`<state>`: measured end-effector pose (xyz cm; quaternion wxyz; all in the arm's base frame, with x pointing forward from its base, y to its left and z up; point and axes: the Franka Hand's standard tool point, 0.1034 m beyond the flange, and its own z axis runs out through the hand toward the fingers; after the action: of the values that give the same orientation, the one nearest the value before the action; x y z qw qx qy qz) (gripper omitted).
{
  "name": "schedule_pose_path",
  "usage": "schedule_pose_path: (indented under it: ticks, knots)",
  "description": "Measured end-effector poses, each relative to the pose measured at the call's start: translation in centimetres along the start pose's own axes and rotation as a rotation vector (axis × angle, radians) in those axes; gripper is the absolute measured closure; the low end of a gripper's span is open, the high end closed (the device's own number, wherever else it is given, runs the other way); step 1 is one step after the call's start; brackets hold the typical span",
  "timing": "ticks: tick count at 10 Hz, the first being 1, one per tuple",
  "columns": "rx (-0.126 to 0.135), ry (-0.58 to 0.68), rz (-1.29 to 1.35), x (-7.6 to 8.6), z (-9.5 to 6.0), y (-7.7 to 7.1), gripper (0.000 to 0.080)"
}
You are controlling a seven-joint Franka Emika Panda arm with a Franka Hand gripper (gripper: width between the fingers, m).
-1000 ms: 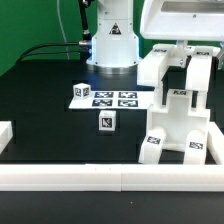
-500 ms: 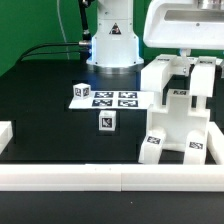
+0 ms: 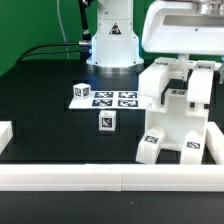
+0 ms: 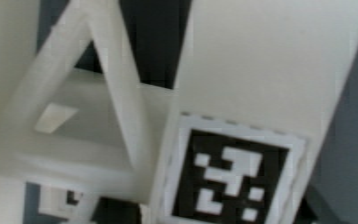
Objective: Assemble chair
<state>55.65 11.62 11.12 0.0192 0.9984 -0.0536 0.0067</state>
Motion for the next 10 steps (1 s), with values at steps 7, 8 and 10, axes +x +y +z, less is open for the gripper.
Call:
schedule_pose_path:
  ticks: [7, 8, 10]
  knots:
    - [-0.007, 0.025, -0.002, 0.56, 1.36, 0.03, 0.0373]
    - [-0.008, 0.024, -0.002, 0.54, 1.40, 0.04, 0.0240]
    - [-0.008, 0.023, -0.003, 0.51, 1.46, 0.01, 0.0169]
